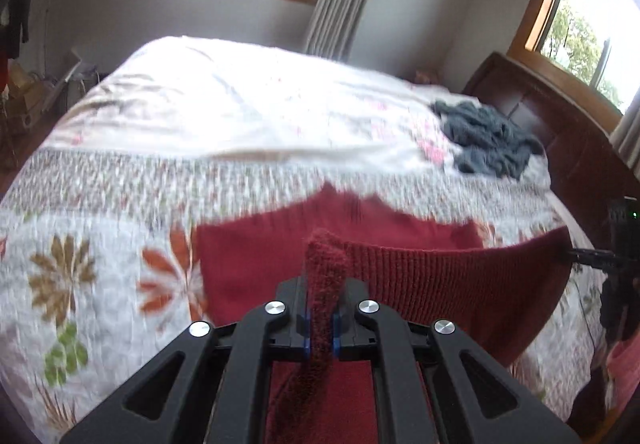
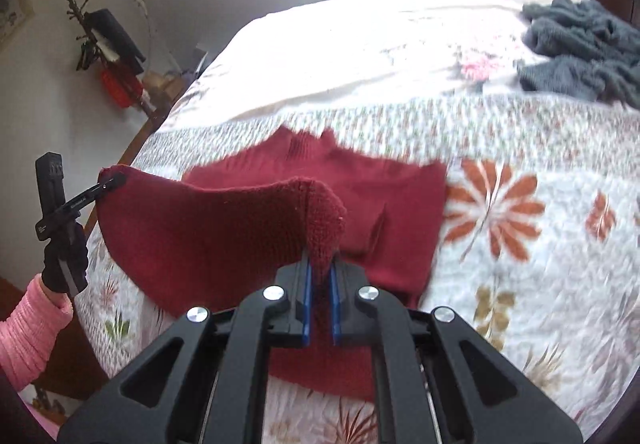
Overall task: Fold small clothes
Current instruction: 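Lift the gripped hem with both tools and fold it toward the collar, then lower the hem onto the sweater and open both tools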
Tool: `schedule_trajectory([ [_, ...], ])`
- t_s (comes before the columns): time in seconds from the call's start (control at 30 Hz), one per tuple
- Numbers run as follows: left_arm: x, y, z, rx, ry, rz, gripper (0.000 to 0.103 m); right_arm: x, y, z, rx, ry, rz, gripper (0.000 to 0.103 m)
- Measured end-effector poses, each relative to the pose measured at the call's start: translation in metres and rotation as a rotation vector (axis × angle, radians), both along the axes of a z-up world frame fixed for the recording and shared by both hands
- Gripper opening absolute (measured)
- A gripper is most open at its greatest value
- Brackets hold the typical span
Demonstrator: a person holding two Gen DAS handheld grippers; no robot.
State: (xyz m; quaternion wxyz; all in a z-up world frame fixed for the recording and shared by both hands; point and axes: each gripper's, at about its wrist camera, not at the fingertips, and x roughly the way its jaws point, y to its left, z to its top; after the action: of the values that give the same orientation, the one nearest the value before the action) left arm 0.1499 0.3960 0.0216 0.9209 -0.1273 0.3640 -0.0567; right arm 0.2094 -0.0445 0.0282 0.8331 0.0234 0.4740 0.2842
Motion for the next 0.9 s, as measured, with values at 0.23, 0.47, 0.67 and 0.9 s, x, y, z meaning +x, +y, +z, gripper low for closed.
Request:
schedule_trajectory([
  [0.23, 0.083, 0.014, -0.005, 0.036, -0.011, 0.058, 0.006, 0.081, 0.024, -0.003, -0.058, -0.015, -0.069, 0.005],
  [0.47, 0.148, 0.029, -0.065, 0.054, 0.098, 0.106, 0.007, 0.159, 0.051, -0.064, -0.165, 0.079, -0.13, 0.005],
  [0.67, 0.175, 0.029, -0.129, 0.068, 0.229, 0.136, 0.007, 0.178, 0.061, -0.112, -0.216, 0.16, -0.166, 0.005],
  [0.9, 0.188, 0.035, -0.16, 0.085, 0.296, 0.165, 0.009, 0.191, 0.06, -0.147, -0.221, 0.224, -0.216, 0.006],
])
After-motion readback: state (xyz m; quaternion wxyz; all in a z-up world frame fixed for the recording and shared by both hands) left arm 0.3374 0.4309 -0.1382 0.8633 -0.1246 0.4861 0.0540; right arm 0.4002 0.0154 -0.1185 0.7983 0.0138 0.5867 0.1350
